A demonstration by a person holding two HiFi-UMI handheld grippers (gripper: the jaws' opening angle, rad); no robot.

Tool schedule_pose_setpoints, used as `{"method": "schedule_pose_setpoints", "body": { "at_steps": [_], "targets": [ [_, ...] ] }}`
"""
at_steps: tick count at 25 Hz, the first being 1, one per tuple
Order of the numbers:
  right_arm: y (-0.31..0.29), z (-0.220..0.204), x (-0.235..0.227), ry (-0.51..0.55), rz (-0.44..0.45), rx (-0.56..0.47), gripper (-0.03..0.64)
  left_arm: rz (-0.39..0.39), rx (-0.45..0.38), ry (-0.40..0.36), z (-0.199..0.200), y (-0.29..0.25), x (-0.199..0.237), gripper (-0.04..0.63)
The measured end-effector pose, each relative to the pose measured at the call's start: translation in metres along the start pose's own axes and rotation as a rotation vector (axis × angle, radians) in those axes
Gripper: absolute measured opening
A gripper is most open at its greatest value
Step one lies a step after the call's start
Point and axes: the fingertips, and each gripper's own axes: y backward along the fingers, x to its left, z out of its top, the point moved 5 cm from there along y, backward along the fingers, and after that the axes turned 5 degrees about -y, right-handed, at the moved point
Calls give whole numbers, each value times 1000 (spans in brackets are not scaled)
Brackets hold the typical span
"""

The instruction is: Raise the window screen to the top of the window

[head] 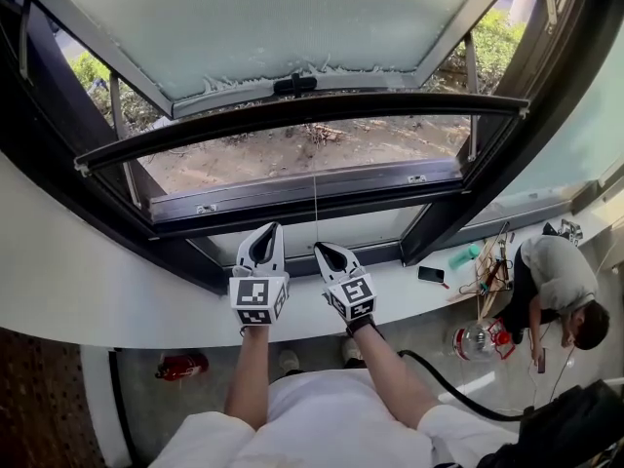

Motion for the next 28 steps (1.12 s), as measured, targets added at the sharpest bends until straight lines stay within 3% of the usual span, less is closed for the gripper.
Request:
{"method": "schedule_pose_setpoints", "body": {
  "at_steps": [8,20,28],
  "targets": [
    [0,24,-1,20,0,-54,2,-30,-33,-18,16,-4,-7,2],
    [4,97,8,72,36,-248,2,-27,-62,-2,19,-4,-5,2],
    [12,147,14,122,36,-340,2,-22,-137,3,58,0,1,2]
  ]
}}
